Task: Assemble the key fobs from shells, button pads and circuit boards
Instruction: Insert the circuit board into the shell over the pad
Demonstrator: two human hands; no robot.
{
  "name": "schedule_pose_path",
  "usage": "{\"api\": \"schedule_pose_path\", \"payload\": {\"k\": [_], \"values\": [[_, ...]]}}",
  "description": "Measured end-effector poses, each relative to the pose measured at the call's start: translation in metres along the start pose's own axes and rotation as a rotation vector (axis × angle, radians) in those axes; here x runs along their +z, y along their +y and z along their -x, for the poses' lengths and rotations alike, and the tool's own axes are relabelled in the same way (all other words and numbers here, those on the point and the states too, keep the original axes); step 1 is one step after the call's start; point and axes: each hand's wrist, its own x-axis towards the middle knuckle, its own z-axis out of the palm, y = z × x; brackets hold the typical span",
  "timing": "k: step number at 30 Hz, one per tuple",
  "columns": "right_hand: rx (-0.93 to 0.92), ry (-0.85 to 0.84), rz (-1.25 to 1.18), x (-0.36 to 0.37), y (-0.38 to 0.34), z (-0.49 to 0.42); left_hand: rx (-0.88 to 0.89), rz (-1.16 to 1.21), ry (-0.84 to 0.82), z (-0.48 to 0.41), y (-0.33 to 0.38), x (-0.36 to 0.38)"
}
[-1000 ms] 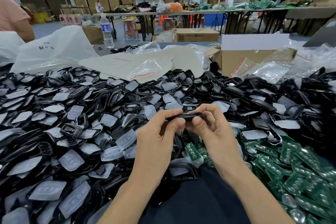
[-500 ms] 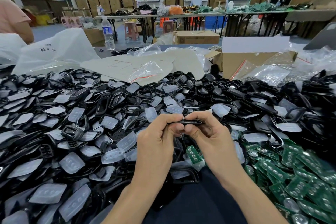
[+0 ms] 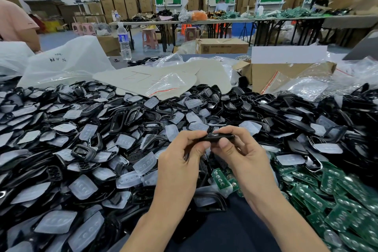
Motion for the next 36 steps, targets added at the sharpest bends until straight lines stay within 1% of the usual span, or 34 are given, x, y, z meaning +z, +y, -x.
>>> {"api": "schedule_pose_path", "payload": {"k": [3, 5, 8, 11, 13, 16, 20, 23, 27, 31, 36], "values": [[0.049, -0.017, -0.105, 0.001, 0.003, -0.001, 0.050, -0.048, 0.028, -0.001, -0.001, -0.001], [0.040, -0.010, -0.101, 0.000, 0.004, -0.002, 0.057, -0.068, 0.022, -0.002, -0.002, -0.002], [-0.004, 0.014, 0.035, -0.002, 0.004, -0.001, 0.056, -0.123, -0.021, -0.002, -0.005, -0.002], [-0.048, 0.006, 0.196, -0.003, 0.004, 0.000, 0.157, -0.222, -0.056, -0.001, -0.005, -0.002], [-0.089, -0.001, 0.221, 0.000, 0.004, 0.001, 0.232, -0.304, -0.061, -0.001, -0.005, -0.003], [-0.121, 0.019, 0.221, 0.002, 0.005, 0.002, 0.276, -0.364, -0.020, -0.002, -0.009, -0.005], [-0.124, 0.084, 0.242, 0.000, 0.009, 0.004, 0.252, -0.388, -0.029, -0.003, -0.012, -0.007], [-0.152, 0.107, 0.299, 0.000, 0.011, 0.005, 0.214, -0.351, -0.040, -0.001, -0.010, -0.005], [-0.159, 0.089, 0.381, 0.000, 0.013, 0.007, 0.182, -0.293, -0.057, -0.001, -0.010, -0.003], [-0.227, 0.075, 0.493, 0.001, 0.013, 0.008, 0.160, -0.289, -0.050, -0.001, -0.011, -0.004], [-0.269, 0.056, 0.639, 0.000, 0.012, 0.008, 0.214, -0.322, -0.036, 0.000, -0.010, -0.005]]}}
